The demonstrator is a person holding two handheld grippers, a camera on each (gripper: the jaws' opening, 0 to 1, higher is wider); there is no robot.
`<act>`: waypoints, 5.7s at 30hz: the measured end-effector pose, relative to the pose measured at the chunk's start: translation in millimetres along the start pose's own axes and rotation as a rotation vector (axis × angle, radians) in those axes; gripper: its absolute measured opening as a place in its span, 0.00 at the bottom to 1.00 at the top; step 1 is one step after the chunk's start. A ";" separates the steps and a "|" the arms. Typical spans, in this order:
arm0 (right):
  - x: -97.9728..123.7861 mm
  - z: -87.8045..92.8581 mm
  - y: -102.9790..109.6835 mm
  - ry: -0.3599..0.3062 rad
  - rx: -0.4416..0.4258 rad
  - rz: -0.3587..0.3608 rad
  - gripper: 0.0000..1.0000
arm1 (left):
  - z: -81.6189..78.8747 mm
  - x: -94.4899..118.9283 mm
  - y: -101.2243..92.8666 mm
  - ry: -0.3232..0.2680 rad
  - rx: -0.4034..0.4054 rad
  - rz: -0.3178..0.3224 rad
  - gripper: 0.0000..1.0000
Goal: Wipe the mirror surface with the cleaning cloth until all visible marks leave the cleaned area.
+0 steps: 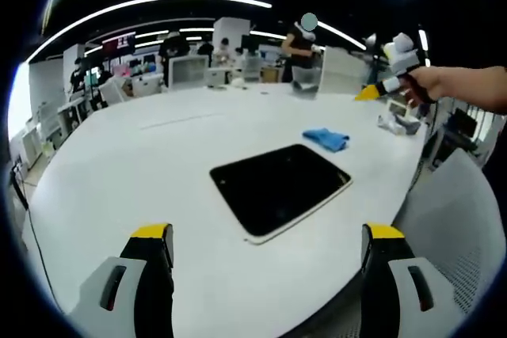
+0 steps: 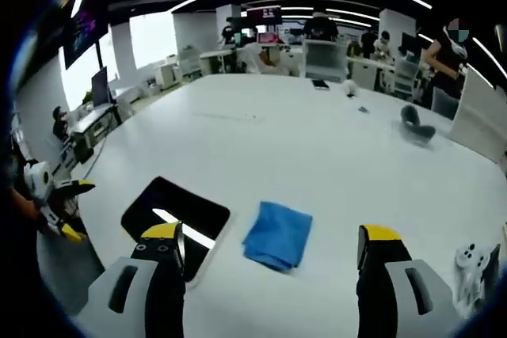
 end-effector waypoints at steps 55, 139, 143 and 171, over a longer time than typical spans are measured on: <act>-104.9 41.1 -8.6 0.146 -0.018 0.070 0.02 | 3.9 -3.1 0.8 0.041 0.026 0.016 0.99; -123.2 25.7 79.6 0.225 -0.136 -0.038 0.02 | 5.9 -3.5 0.2 0.049 0.021 0.031 0.99; -124.4 25.2 79.6 0.231 -0.134 -0.036 0.02 | 5.9 -3.8 -0.1 0.051 0.018 0.035 0.99; -131.6 17.3 99.7 0.250 -0.109 -0.054 0.02 | 6.4 -4.4 -0.7 0.057 0.015 0.044 0.99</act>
Point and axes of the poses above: the point that each gripper's makers call its tool centre point, and the gripper's own axes: x roughly backward along the fingers, y roughly to its left, z roughly out of its underside, the point moved 10 cm from there along x, roughly backward along the fingers, and after that the axes turned 4 degrees about z, right-handed, at the moved point
